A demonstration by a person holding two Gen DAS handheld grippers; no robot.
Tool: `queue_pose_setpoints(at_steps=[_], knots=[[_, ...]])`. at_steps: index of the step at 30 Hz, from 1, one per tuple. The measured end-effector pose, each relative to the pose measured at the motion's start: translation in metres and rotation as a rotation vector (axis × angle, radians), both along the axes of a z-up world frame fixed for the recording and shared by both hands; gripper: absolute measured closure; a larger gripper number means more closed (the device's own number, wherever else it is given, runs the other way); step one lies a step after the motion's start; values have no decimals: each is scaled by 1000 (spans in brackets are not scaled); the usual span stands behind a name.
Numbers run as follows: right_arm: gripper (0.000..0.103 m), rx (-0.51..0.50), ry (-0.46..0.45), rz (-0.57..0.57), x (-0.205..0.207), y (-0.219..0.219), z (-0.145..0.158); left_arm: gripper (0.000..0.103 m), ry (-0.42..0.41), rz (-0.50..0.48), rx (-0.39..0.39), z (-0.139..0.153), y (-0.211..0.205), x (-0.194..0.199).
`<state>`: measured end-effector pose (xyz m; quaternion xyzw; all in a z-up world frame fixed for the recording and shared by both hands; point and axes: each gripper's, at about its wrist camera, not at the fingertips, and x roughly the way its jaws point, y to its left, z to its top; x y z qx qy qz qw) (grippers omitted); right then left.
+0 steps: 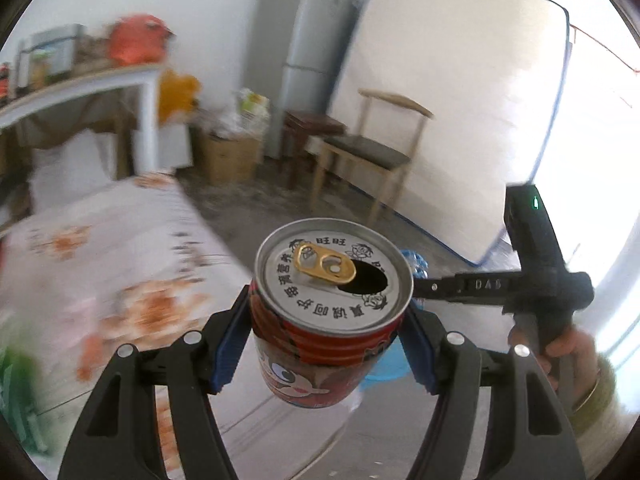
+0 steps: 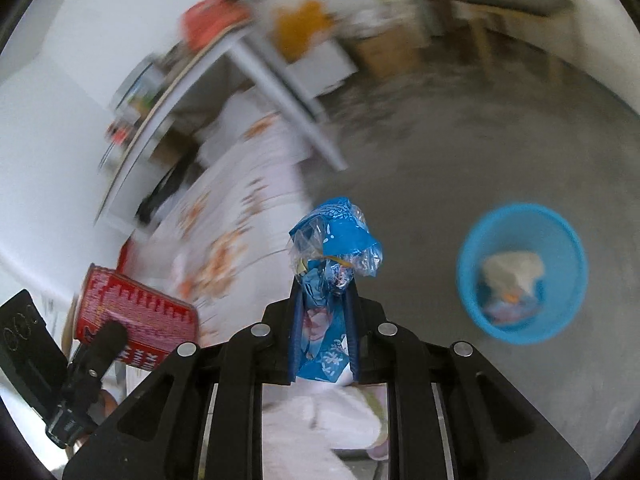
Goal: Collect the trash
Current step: 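Carry the red can and blue wrapper to the blue wastebasket and release both, then move both tools back to the table toward the red snack bag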
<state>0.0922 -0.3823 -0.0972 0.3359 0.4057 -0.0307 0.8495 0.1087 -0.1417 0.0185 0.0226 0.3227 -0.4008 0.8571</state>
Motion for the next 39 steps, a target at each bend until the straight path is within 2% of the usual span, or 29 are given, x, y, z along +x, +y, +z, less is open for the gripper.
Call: queue_pose_setpoints(at_steps=[6,12,15,17,20,29,36,39], knots=[[86,102,90,-180,-26,-60,-51,37,158,-114,112,-22,-87,26],[81,172,163,-291,-20,-103,-99,36,357,-190,178,-67,-164,50],[71,187,184,-318,-13,-118,-118,17,403,-155,186,-83,-192,63],[70,178,221,-338,-9,-127,-133,17,413,-124,182,-86,-200,67],[70,174,249,-342,-8,-131,-148,17,439,-155,152,-86,-197,66],[70,165,325,-337,-19,-124,-176,17,400,-145,113,-73,-155,61],[70,164,290,-348,-41,-121,-160,17,366,-144,58,-53,-118,52],[69,129,261,-332,-50,-113,-136,17,330,-140,45,-41,-96,41]])
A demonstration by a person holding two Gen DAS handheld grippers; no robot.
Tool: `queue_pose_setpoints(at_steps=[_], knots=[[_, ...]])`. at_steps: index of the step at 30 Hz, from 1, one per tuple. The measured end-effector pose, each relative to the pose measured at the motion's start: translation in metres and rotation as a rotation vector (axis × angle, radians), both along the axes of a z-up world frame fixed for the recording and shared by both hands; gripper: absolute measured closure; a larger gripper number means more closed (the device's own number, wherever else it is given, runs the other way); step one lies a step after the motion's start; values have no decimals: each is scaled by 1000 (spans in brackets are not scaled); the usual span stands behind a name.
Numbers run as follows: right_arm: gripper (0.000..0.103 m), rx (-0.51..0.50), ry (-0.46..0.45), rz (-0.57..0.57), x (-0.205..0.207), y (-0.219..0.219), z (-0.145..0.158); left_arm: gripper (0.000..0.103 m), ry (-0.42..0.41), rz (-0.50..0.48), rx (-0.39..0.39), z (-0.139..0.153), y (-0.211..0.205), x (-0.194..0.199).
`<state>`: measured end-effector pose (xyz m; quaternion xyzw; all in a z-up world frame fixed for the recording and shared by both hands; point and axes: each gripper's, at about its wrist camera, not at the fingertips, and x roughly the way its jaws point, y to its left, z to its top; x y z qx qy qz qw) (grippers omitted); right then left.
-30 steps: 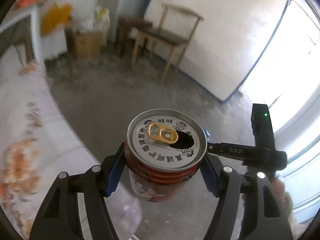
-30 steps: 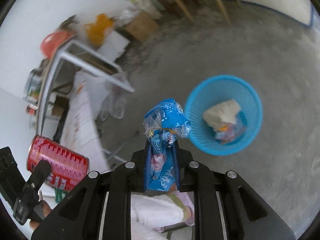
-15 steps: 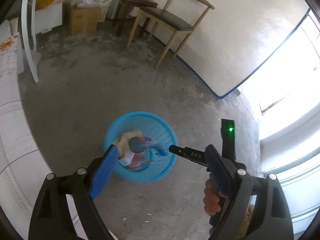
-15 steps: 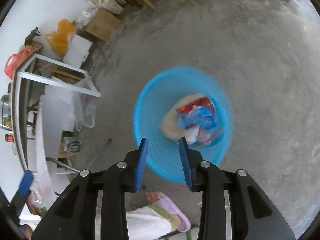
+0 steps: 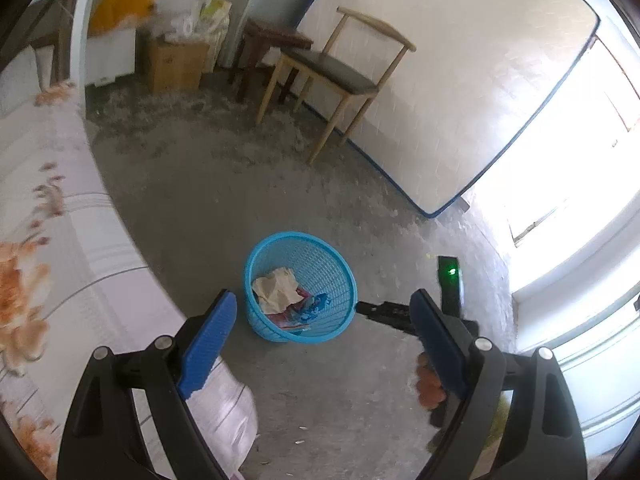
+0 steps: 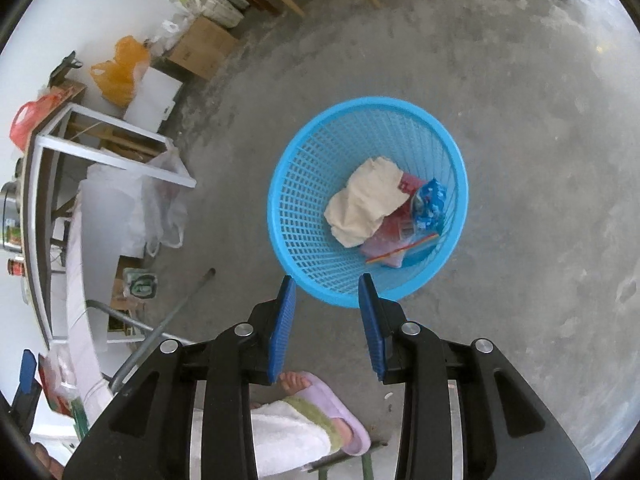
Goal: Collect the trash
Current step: 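Move both tools back to the table toward the red snack bag, then grasp the red snack bag edge with the right gripper and lift it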
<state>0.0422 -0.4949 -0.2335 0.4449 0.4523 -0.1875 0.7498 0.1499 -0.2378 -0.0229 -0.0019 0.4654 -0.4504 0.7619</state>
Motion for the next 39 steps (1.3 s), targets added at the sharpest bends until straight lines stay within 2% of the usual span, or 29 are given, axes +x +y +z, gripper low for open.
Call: queue_pose_setpoints(at_steps=[2,4,9,15,19,24,27,32,36,39], knots=[[64,-27,-22,19,-6,7,18,17,-30,7,-7,10,21,-10],[56,-63,-51,45,-13,18,39,17,-51,13,-17,17,37,-18],[39,-184,-129,139,-17,62,98,17,-111,69,-22,35,96,-41],[30,-236,-253,284,4,124,161,14,-209,202,-24,48,182,-69],[27,-232,-328,390,29,170,190,14,-279,303,-4,48,238,-82],[27,-201,-371,568,71,236,211,13,-359,443,8,46,301,-92],[27,-168,-393,705,106,292,219,13,-370,536,-10,45,334,-92],[27,-69,-396,866,152,372,218,14,-365,669,-42,37,382,-82],[27,-50,-361,938,191,424,211,14,-352,741,-54,31,414,-70],[27,-39,-336,957,212,447,207,14,-346,779,-55,28,431,-64]])
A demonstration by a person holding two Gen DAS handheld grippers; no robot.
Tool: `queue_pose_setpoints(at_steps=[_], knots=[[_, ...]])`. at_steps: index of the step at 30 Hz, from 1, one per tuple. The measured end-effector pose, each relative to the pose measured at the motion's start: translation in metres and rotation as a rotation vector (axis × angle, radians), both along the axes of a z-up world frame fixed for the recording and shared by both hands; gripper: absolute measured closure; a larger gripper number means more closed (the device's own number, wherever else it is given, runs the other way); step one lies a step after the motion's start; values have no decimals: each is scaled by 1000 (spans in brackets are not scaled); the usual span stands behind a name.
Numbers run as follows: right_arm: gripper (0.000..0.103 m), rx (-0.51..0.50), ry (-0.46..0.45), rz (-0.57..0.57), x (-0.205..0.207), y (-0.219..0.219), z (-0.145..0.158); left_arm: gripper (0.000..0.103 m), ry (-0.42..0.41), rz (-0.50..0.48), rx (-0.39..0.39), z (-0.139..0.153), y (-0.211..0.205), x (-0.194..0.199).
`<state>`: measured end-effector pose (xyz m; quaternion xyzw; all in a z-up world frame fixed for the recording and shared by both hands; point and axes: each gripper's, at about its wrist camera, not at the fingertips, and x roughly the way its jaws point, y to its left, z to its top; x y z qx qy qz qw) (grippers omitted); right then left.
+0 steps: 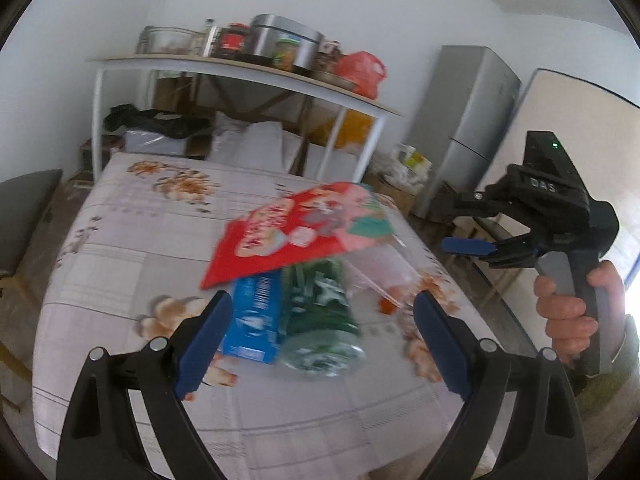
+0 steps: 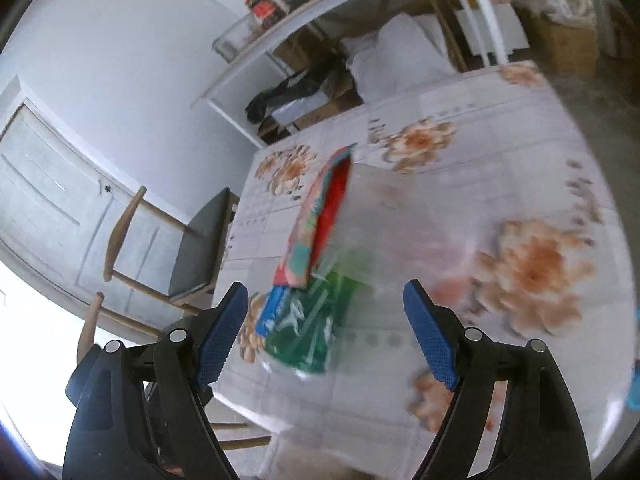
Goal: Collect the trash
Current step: 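Grasp the red snack bag edge with the right gripper and lift it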
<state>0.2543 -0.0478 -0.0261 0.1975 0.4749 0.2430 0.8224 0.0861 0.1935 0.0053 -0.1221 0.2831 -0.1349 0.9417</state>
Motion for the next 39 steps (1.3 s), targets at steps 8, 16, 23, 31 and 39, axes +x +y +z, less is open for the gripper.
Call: queue_pose_setpoints(at_steps=[8,16,23,31,39], knots=[[35,-65,63,-3,36,27,-10,25,33,14,-37,-13,20,14],[61,-104,87,-21,45,35,-13,43,64,-15,-80,-22,26,24],[85,-50,111,-5,43,33,-16,54,56,-26,-124,-20,23,27],[95,89,69,47,35,37,-1,60,67,5,-137,-18,23,27],[98,130,2,119,23,48,27,60,48,48,-170,-10,28,20]])
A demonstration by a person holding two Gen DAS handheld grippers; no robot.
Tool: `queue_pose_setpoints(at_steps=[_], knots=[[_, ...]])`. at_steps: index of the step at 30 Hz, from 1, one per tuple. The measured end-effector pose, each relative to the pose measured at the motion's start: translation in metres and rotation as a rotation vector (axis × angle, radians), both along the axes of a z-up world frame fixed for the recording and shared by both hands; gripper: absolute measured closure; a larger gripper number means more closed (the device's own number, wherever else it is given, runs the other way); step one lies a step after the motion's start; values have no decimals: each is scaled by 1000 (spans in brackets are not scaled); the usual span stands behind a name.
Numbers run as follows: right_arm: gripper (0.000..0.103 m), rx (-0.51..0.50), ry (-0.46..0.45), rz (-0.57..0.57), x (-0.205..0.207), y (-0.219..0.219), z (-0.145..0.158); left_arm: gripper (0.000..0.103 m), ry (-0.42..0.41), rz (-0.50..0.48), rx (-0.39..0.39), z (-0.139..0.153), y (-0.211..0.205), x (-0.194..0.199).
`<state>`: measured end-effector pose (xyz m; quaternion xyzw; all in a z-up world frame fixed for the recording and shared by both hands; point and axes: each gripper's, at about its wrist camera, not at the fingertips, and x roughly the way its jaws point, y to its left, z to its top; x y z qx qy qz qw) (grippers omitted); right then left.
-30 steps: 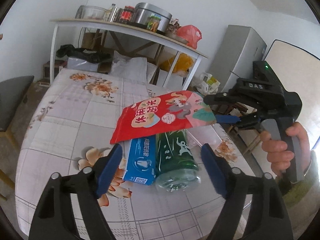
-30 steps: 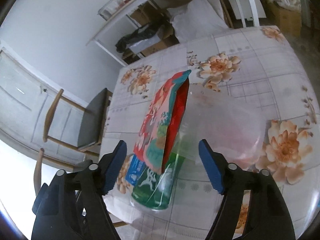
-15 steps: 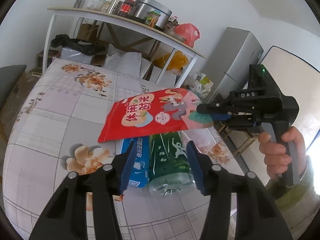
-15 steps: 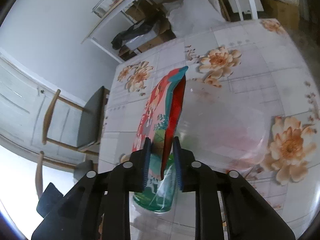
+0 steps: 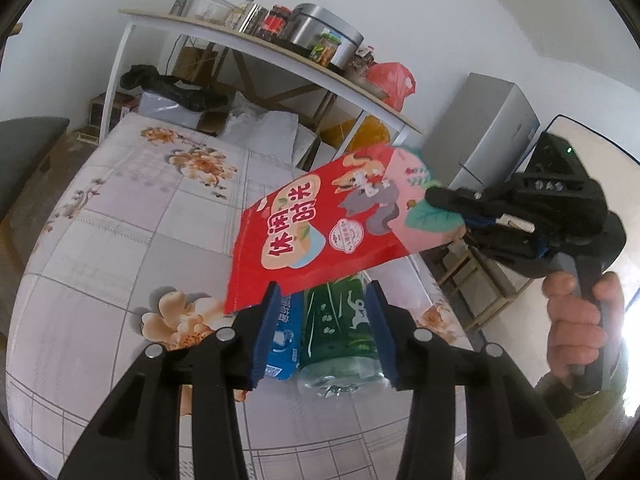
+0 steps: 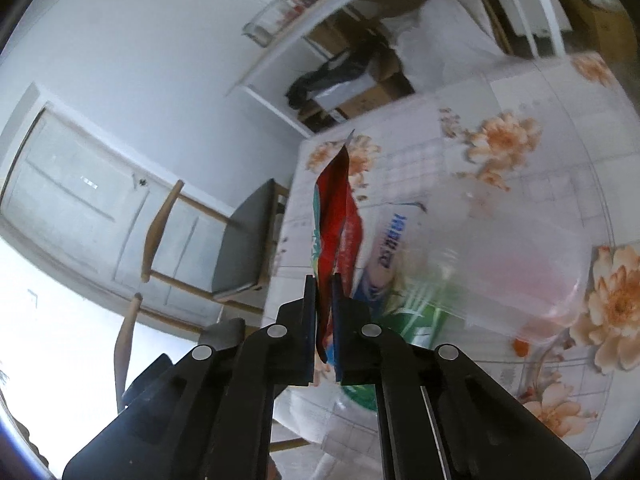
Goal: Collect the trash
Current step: 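Grasp the red snack bag edge with the right gripper and lift it, then hold the red snack bag with the right gripper while the left gripper reaches toward the clear plastic box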
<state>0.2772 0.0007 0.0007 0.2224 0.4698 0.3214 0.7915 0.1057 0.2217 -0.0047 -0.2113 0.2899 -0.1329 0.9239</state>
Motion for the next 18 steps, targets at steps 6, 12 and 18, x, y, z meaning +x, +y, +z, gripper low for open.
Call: queue_pose_setpoints(at_steps=[6,12,18], knots=[[98,7,-137,8,-22,-5,45,60,-23,-2,9,8,-4,-10],[98,35,-284,-66,-55,-47,93,60,-47,-20,17,17,-13,-20],[98,28,-441,-343,-105,-136,122,60,-64,-61,33,24,-29,-24]])
